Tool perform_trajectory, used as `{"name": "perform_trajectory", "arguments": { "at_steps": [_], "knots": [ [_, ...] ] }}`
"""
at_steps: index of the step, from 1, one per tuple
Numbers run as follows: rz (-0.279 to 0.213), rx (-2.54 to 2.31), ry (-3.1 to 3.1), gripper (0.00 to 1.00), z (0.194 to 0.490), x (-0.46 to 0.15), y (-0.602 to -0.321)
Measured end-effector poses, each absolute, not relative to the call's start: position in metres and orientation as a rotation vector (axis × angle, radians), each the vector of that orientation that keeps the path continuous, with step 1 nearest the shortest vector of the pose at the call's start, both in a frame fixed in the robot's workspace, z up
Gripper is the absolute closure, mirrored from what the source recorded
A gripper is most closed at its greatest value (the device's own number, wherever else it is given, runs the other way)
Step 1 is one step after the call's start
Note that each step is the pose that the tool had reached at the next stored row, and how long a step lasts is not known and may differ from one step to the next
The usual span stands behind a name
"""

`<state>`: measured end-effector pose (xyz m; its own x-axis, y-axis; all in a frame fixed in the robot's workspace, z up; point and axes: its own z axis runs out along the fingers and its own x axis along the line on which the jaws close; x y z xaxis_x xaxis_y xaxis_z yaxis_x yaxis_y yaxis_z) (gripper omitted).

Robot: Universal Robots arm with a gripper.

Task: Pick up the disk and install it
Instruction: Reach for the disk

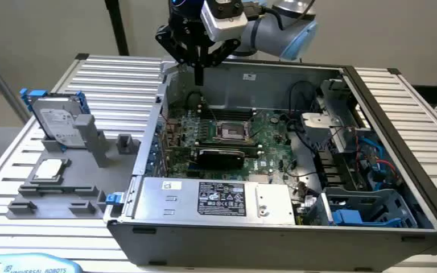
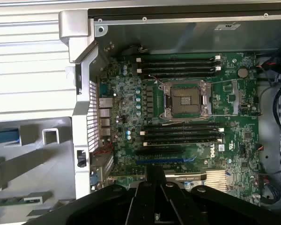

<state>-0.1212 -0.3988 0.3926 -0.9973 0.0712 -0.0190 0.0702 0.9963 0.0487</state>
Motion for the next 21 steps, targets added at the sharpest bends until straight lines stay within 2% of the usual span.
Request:
{"name": "perform_trajectory", "arguments": {
  "at_steps": [15,21],
  "knots": [
    [0.075,0.111,3.118,0.89,0.393,-0.122,-0.399],
    [0.078,0.11,3.118,0.89,0.393,-0.145,-0.399]
  ]
}}
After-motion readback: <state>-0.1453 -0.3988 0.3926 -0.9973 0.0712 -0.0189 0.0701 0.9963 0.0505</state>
